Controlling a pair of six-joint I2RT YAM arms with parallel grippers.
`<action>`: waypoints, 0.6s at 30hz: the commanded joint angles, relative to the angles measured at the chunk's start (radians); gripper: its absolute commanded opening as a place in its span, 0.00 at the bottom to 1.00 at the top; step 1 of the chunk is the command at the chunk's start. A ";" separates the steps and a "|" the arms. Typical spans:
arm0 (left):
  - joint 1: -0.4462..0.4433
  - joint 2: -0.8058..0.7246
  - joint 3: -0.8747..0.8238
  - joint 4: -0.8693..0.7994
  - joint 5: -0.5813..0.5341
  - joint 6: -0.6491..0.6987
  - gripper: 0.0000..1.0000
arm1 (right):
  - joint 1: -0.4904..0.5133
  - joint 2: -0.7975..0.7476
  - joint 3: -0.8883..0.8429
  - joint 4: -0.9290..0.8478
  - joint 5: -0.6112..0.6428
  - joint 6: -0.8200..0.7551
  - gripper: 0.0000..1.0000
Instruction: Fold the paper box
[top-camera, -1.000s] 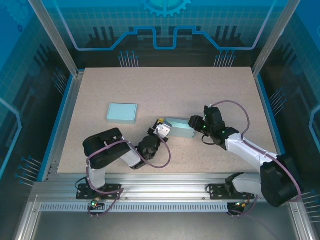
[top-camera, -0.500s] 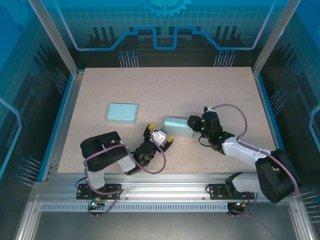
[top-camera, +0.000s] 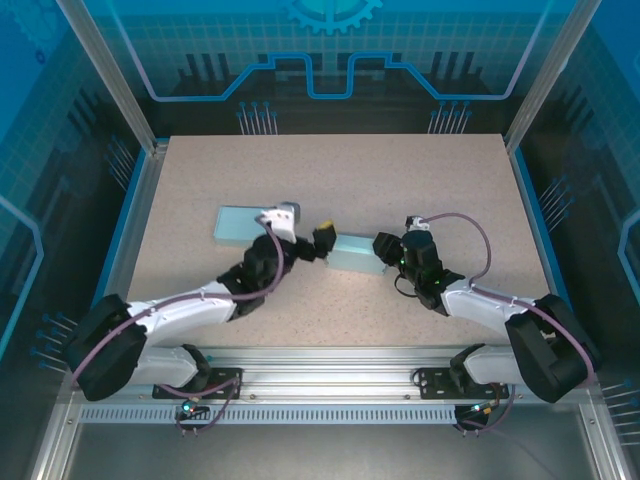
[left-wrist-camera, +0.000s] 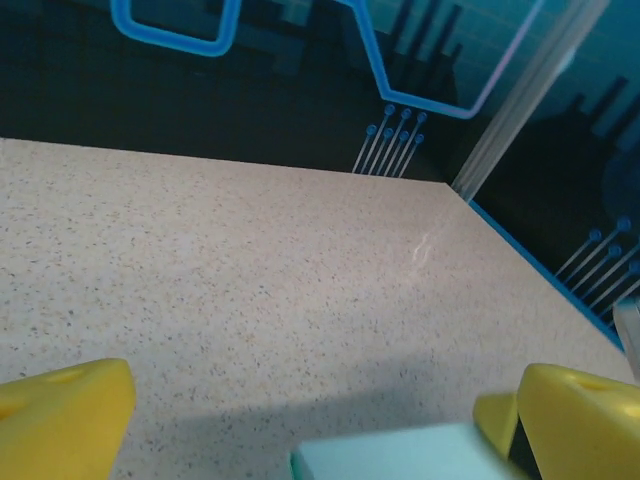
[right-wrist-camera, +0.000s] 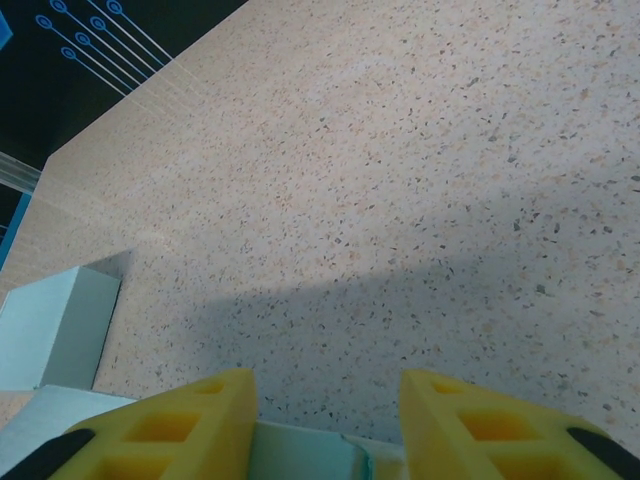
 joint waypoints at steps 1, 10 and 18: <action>0.064 0.007 0.124 -0.370 0.182 -0.175 0.99 | 0.024 0.043 -0.050 -0.160 0.024 -0.041 0.43; 0.116 0.199 0.274 -0.445 0.350 -0.216 0.99 | 0.037 0.023 -0.042 -0.204 0.052 -0.051 0.44; 0.154 0.285 0.261 -0.443 0.442 -0.261 0.89 | 0.042 0.011 -0.036 -0.216 0.065 -0.055 0.44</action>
